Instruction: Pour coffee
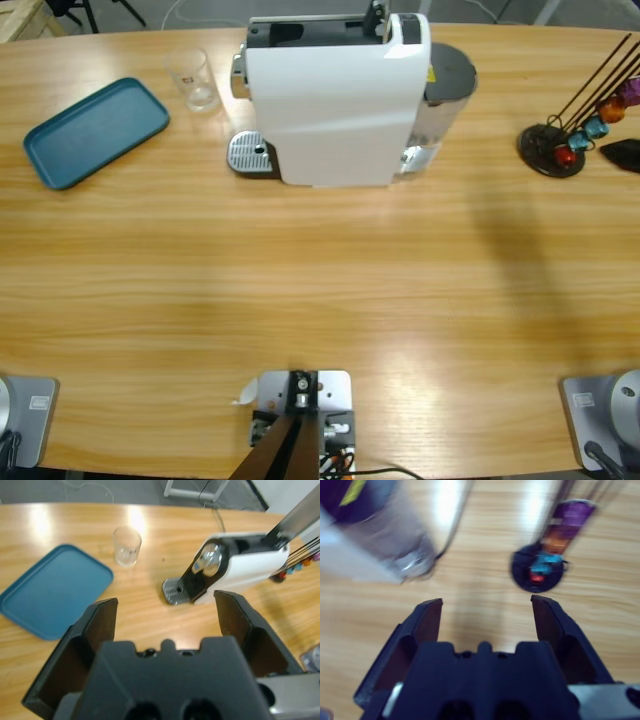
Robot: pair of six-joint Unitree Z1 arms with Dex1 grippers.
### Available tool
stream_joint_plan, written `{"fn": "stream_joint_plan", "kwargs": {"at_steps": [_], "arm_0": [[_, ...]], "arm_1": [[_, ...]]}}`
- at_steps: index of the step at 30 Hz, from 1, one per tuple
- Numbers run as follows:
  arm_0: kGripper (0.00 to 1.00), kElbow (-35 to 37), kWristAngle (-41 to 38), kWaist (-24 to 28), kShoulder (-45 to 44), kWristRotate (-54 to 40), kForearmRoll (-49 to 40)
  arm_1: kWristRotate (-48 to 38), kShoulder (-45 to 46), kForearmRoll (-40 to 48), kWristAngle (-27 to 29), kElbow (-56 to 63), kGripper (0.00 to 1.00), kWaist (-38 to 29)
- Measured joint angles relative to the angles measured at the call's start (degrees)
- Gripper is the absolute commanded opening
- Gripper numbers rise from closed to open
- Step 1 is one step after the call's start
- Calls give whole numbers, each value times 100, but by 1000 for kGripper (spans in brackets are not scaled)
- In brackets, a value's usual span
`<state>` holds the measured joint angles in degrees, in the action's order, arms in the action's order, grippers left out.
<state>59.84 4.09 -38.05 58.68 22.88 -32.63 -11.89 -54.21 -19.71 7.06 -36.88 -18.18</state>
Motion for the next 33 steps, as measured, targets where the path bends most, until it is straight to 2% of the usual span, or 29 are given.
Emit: {"fn": "stream_joint_plan", "kwargs": {"at_steps": [4, 10, 19, 33], "arm_0": [[817, -287, -208, -8, -292, -430, -134], [816, -1174, -56, -9, -943, -965, -95], [821, -2175, -37, -9, -1106, -1033, 927], [816, -2451, 169, -5, -1097, -1117, 1532]], "arm_1": [[-9, 0, 169, 21, -17, 775, 463], [419, -62, 784, 56, 3, 761, 576], [496, -387, 1621, 298, 391, 725, 813], [607, -946, 2133, 311, 494, 724, 1004]]}}
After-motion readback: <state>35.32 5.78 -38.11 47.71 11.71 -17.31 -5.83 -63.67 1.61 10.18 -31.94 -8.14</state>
